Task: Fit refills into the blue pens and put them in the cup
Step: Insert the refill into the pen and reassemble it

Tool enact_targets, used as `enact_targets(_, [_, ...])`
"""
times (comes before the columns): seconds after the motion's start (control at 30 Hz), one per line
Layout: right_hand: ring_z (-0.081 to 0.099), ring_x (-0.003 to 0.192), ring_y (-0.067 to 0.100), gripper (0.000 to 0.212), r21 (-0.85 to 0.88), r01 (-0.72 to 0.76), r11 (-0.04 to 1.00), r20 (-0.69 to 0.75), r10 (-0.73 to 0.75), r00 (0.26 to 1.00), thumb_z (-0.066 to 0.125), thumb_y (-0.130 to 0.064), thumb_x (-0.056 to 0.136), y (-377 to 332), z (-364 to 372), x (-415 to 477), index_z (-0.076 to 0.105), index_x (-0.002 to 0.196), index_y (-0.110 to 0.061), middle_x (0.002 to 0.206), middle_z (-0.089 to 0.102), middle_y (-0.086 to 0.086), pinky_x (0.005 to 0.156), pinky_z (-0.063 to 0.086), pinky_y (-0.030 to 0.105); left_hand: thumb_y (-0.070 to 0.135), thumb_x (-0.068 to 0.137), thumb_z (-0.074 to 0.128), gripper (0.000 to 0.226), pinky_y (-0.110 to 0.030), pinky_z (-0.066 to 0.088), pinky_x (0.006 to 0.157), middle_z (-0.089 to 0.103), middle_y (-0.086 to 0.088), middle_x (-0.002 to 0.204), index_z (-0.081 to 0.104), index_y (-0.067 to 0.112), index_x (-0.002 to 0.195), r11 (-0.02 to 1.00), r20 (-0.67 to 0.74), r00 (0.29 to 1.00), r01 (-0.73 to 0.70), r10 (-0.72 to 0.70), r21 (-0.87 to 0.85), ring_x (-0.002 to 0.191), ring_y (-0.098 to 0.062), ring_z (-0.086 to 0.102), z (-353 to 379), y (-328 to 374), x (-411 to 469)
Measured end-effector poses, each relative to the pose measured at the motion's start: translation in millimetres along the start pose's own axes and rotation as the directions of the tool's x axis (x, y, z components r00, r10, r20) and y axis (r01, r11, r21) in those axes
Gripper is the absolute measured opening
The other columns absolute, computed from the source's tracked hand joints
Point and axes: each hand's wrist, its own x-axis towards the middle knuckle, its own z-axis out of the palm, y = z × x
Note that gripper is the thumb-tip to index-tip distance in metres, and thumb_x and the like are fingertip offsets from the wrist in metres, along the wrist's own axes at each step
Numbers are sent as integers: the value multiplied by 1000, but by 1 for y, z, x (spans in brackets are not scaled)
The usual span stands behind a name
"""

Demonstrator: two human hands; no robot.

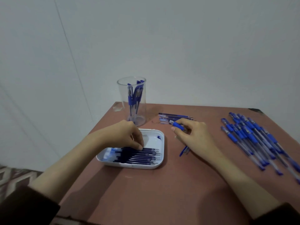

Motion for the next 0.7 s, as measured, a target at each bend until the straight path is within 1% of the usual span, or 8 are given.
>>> enact_targets(0.17, [60, 62, 21, 18, -37, 20, 999, 4, -20, 1000, 64, -29, 87, -2, 0, -3, 59, 71, -38, 61, 60, -1, 66, 52, 42, 21, 79, 75, 9, -13, 46, 74, 71, 10, 83, 74, 21, 88, 998, 28, 1000, 10, -9, -55, 72, 3, 59, 2, -5, 2])
enact_targets(0.3, [61, 63, 25, 11, -5, 7, 1000, -4, -7, 1000, 64, -30, 86, 0, -1, -2, 63, 76, -33, 62, 61, 2, 68, 54, 46, 21, 82, 73, 9, -20, 48, 79, 69, 7, 87, 70, 21, 90, 997, 100, 994, 40, -34, -65, 78, -4, 60, 1, -6, 6])
enact_targets(0.43, [61, 62, 24, 10, -4, 10, 1000, -4, -10, 1000, 64, -29, 87, 0, -1, -2, 63, 77, -32, 61, 60, 3, 68, 54, 46, 19, 85, 70, 8, -17, 47, 77, 67, 8, 85, 69, 19, 92, 997, 145, 989, 48, -39, -62, 74, -1, 58, -3, -3, 7])
enact_targets(0.5, [59, 59, 16, 9, -15, 3, 1000, -21, -4, 1000, 64, -28, 87, 0, -4, -1, 65, 78, -30, 61, 61, 0, 66, 54, 39, 18, 87, 67, 5, -16, 46, 70, 65, 5, 81, 67, 15, 91, 998, 72, 997, 25, -21, -52, 69, -1, 56, -9, 1, 5])
enact_targets(0.57, [59, 57, 7, 9, -33, -24, 999, -51, 23, 998, 64, -28, 88, 1, -8, 0, 65, 79, -30, 61, 61, -1, 63, 51, 33, 15, 89, 63, 5, -18, 48, 63, 65, 1, 75, 63, 11, 88, 976, -85, 996, -43, 25, -213, 63, -4, 57, -16, 10, 3])
enact_targets(0.6, [59, 57, 8, 10, -43, -43, 998, -68, 40, 997, 64, -30, 88, 2, -10, 2, 64, 79, -33, 61, 61, -1, 62, 50, 33, 13, 90, 62, 4, -21, 51, 63, 65, 0, 73, 60, 11, 86, 920, -182, 982, -112, 46, -375, 65, -7, 60, -18, 17, 4])
enact_targets(0.63, [60, 58, 11, 10, -54, -61, 997, -84, 57, 995, 63, -33, 88, 3, -12, 3, 63, 79, -36, 62, 62, 0, 62, 50, 35, 10, 90, 60, 6, -23, 52, 62, 66, -1, 72, 58, 12, 86, 814, -282, 958, -198, 44, -546, 66, -10, 62, -19, 26, 7])
enact_targets(0.7, [60, 62, 15, 7, -72, -96, 993, -108, 88, 990, 62, -36, 87, 6, -16, 4, 65, 81, -37, 66, 65, 0, 63, 50, 37, 5, 91, 56, 7, -22, 53, 63, 68, -2, 70, 54, 11, 88, 537, -437, 898, -350, -39, -767, 68, -12, 66, -14, 45, 18])
